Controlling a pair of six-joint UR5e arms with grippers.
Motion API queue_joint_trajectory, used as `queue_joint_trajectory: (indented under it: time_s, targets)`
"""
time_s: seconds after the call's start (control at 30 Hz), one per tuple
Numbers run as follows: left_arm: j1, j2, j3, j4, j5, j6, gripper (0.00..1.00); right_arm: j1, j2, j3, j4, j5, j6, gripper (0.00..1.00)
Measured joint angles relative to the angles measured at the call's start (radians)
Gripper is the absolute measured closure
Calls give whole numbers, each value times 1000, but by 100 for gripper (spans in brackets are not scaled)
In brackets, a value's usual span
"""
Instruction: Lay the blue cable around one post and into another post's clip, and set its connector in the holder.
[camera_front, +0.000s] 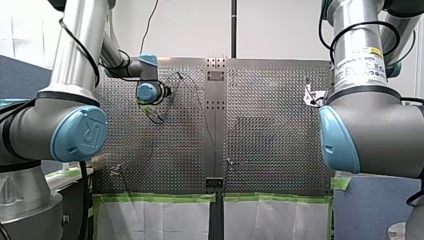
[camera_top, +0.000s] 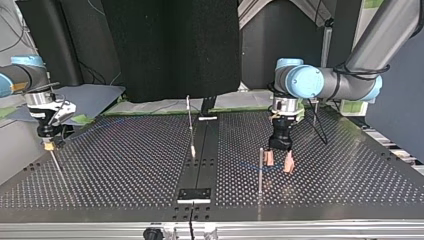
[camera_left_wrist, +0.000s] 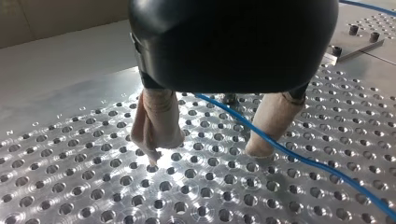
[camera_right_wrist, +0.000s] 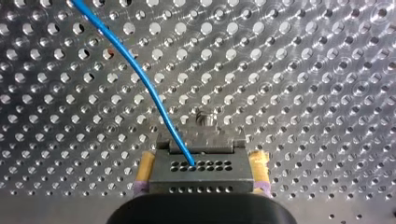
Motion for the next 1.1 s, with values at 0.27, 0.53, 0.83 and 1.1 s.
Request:
queue_joint_trajectory:
  time_s: [0.27, 0.53, 0.83, 1.1]
  targets:
    - [2, 0, 0, 0, 1, 0, 0, 1, 0, 0, -7, -47, 14, 0]
    - [4, 0, 0, 0, 1, 0, 0, 4, 0, 0, -10, -20, 31, 0]
    - [4, 0, 0, 0, 1, 0, 0, 3, -3, -3, 23, -12, -3, 0]
    - [4, 0, 0, -1, 1, 0, 0, 3, -5, 1, 25, -11, -9, 0]
